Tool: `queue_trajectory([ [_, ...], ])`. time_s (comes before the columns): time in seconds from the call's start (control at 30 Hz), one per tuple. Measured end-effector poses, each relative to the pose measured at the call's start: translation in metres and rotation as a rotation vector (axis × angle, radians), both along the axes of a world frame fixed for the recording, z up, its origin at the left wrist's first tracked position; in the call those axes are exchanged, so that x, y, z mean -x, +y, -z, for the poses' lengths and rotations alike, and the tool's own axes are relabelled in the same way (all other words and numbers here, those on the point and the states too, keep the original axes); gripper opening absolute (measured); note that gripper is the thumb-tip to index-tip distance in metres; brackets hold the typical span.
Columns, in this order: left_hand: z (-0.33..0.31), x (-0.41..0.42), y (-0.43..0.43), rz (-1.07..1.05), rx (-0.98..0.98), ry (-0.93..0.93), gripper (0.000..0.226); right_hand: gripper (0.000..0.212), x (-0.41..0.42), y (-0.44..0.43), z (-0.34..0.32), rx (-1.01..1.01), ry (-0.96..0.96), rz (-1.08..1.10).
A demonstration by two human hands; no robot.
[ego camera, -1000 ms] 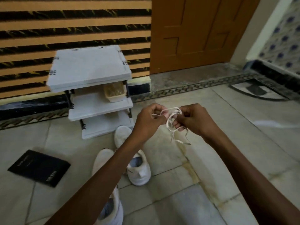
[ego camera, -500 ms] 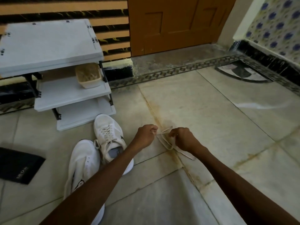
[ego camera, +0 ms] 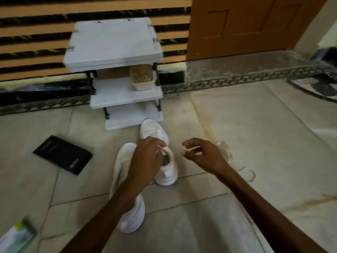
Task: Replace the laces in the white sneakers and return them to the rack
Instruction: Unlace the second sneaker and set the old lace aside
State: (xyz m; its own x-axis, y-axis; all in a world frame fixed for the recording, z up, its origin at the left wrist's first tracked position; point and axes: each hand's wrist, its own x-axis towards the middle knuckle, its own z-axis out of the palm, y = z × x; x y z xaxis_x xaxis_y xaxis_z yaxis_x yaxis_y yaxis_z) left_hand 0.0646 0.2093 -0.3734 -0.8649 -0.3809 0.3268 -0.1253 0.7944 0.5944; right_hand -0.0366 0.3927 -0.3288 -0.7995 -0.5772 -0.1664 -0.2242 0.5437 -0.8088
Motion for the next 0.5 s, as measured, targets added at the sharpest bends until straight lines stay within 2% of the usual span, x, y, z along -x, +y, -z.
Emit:
queue_trajectory([
  [0.07, -0.003, -0.03, -0.019, -0.039, -0.02, -0.173, 0.022, 0.041, -0.02, -0.028, 0.01, 0.015, 0.043, -0.084],
  [0.17, -0.011, -0.066, -0.03, -0.091, 0.013, -0.494, 0.05, 0.056, -0.043, -0.057, 0.025, -0.028, 0.206, -0.199],
  [0.23, -0.011, -0.083, -0.028, -0.175, -0.038, -0.606, 0.062, 0.067, -0.052, -0.07, 0.037, -0.07, 0.27, -0.176],
  [0.3, -0.01, -0.098, -0.019, -0.235, -0.125, -0.597, 0.077, 0.079, -0.057, -0.08, 0.041, -0.115, 0.274, -0.125],
  [0.37, -0.004, -0.106, -0.005, -0.232, -0.133, -0.555, 0.085, 0.09, -0.057, -0.086, 0.04, -0.174, 0.272, -0.121],
  [0.5, 0.011, -0.108, -0.002, -0.244, -0.167, -0.425, 0.083, 0.081, -0.055, -0.093, 0.039, -0.235, 0.32, -0.199],
])
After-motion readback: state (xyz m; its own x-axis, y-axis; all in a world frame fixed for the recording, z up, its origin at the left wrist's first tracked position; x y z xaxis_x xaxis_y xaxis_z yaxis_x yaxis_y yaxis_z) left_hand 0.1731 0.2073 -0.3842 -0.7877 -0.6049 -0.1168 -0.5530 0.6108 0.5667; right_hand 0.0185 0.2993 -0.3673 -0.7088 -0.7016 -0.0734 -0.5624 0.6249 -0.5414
